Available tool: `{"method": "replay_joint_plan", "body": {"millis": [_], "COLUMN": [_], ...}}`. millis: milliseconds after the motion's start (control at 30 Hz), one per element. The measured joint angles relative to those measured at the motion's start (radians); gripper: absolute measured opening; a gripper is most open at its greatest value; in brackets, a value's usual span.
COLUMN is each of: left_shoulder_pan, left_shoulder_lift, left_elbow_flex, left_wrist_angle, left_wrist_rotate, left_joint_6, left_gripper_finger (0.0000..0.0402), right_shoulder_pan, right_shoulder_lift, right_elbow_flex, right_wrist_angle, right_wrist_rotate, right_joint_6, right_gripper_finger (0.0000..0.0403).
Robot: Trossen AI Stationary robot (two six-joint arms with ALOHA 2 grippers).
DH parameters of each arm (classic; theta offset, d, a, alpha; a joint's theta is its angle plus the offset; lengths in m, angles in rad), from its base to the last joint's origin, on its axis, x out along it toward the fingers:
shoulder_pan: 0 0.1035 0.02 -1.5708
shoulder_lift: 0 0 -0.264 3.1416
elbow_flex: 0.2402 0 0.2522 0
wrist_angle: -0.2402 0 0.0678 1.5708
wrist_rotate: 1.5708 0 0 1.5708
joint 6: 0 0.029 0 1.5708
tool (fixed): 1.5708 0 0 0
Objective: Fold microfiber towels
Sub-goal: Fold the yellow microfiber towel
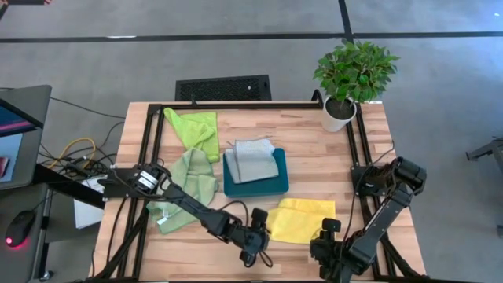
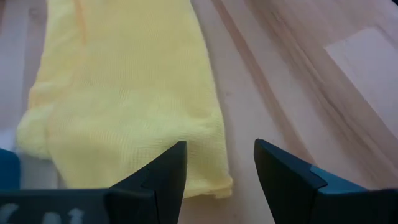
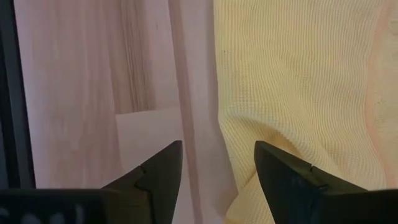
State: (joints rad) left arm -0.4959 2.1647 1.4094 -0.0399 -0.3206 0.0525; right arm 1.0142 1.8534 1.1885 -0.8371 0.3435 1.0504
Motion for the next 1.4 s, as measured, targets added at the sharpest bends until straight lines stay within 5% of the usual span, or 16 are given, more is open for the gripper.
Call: {"method": "replay_joint_plan", "body": {"millis": [400,733,900,1100,1400], "left_shoulder_pan": [0.021,0.014,0.016,0.018,0.001], "left_shoulder_lift": [0.037,0.046,0.046,0.046,0.048], "left_elbow_flex": [0.0,0.006,0.008,0.007,0.091], "left_wrist_angle": [0.009,-0.003,-0.046,-0.06,-0.233], "left_wrist_rotate": [-0.012,-0.134,-0.15,-0.137,-0.142], "left_joint_6": [0.018,0.001,-0.064,-0.081,-0.089], "left_gripper_finger": [0.0174,0.0166,0.012,0.0015,0.0002], "right_shoulder_pan": [-0.003,-0.002,-0.002,-0.002,-0.008], "right_shoulder_lift": [0.0,0.0,0.0,0.0,0.0], "right_elbow_flex": [0.0,0.0,0.0,0.0,0.0], "right_wrist_angle": [-0.016,-0.022,-0.022,-0.022,-0.033], "right_wrist_rotate": [0.0,-0.001,-0.001,-0.002,-0.01], "right_joint_6": [0.029,0.05,0.05,0.063,0.109], "right_gripper_finger": [0.0224,0.0224,0.0224,0.0224,0.0224]}}
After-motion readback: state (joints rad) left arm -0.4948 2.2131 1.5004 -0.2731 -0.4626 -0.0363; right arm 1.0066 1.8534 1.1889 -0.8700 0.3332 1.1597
